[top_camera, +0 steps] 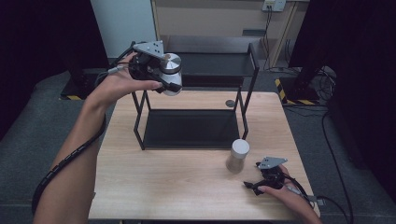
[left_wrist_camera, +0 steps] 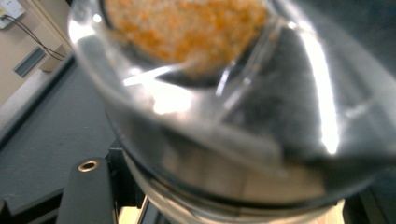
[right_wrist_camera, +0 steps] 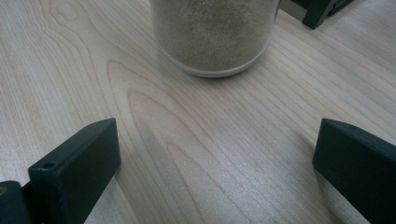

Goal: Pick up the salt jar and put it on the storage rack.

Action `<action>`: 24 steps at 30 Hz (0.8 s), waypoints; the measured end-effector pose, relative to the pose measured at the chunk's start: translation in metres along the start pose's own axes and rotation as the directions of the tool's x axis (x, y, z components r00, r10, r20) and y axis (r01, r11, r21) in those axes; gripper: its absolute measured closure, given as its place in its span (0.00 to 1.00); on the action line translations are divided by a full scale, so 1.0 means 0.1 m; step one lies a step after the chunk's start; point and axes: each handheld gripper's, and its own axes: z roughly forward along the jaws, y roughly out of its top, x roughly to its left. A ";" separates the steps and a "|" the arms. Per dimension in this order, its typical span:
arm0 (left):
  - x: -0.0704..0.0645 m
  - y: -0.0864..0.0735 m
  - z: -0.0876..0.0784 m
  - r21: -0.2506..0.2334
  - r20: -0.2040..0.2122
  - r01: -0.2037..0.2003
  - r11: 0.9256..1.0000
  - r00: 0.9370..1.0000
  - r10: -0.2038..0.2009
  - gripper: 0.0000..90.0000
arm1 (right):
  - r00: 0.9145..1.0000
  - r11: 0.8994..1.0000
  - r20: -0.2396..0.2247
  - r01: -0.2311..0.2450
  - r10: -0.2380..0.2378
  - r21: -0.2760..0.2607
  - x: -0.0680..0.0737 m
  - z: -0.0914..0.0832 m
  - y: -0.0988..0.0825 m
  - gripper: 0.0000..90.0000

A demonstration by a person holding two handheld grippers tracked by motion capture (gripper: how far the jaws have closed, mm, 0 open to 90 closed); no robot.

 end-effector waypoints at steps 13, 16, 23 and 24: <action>0.15 0.11 0.00 0.001 -0.020 0.018 1.000 1.000 -0.018 0.33 | 1.000 1.000 -0.004 -0.004 0.004 -0.002 -0.01 0.00 0.00 0.02; 0.17 0.11 0.01 0.000 -0.028 0.026 1.000 0.999 -0.026 0.33 | 1.000 1.000 -0.006 -0.005 0.005 -0.002 -0.02 0.00 0.00 0.02; 0.23 0.12 0.02 -0.004 -0.043 0.044 0.999 0.998 -0.044 0.33 | 1.000 1.000 -0.011 -0.008 0.008 -0.004 -0.03 -0.01 -0.01 0.02; 0.24 0.13 0.03 -0.006 -0.046 0.046 0.999 0.998 -0.046 0.33 | 1.000 1.000 -0.011 -0.007 0.007 -0.004 -0.03 -0.01 -0.01 0.02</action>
